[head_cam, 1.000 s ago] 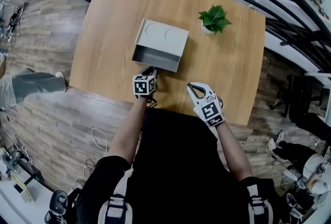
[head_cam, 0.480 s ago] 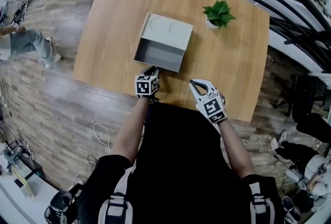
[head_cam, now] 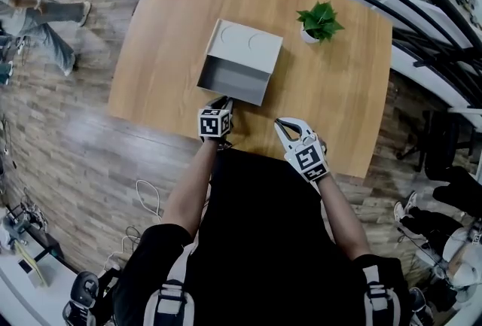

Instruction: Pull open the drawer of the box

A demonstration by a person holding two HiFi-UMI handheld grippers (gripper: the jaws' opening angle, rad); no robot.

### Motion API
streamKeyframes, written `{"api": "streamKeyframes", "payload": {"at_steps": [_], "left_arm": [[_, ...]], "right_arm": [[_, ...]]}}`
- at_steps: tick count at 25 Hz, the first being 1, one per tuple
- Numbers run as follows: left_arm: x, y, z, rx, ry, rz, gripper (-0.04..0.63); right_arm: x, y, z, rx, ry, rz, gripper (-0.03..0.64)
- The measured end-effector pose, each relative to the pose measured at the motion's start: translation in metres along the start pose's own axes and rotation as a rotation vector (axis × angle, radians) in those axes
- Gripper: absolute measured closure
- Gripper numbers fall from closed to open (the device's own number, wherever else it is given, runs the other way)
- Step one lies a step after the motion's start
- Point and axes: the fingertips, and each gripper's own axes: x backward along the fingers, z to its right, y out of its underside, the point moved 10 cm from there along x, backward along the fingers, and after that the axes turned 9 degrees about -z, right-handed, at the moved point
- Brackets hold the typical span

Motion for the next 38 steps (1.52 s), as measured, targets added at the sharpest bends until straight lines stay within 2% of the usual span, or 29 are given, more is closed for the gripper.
{"api": "streamKeyframes", "payload": {"at_steps": [8,13,23,27,32,38], "left_arm": [[0.002,0.006,-0.009,-0.003,0.005,-0.033,0.512],[0.013,0.013,-0.014,0.002,-0.007,-0.019,0.512],[0.059,0.028,-0.013,-0.004,-0.014,0.103,0.545],[0.083,0.035,-0.008,-0.004,-0.052,0.154,0.566],[0.106,0.039,0.005,-0.067,-0.089,0.185,0.572],[0.131,0.037,0.023,-0.186,-0.086,0.212,0.572]], "right_arm": [[-0.006,-0.005,-0.001,0.012,-0.009,0.004,0.592],[-0.011,-0.009,0.001,0.023,-0.02,0.011,0.592],[-0.013,-0.013,0.006,0.064,-0.066,0.028,0.592],[-0.012,-0.012,0.008,0.081,-0.073,0.035,0.592],[-0.007,-0.013,0.01,0.107,-0.099,0.047,0.594],[-0.004,-0.013,0.012,0.103,-0.137,0.077,0.594]]}}
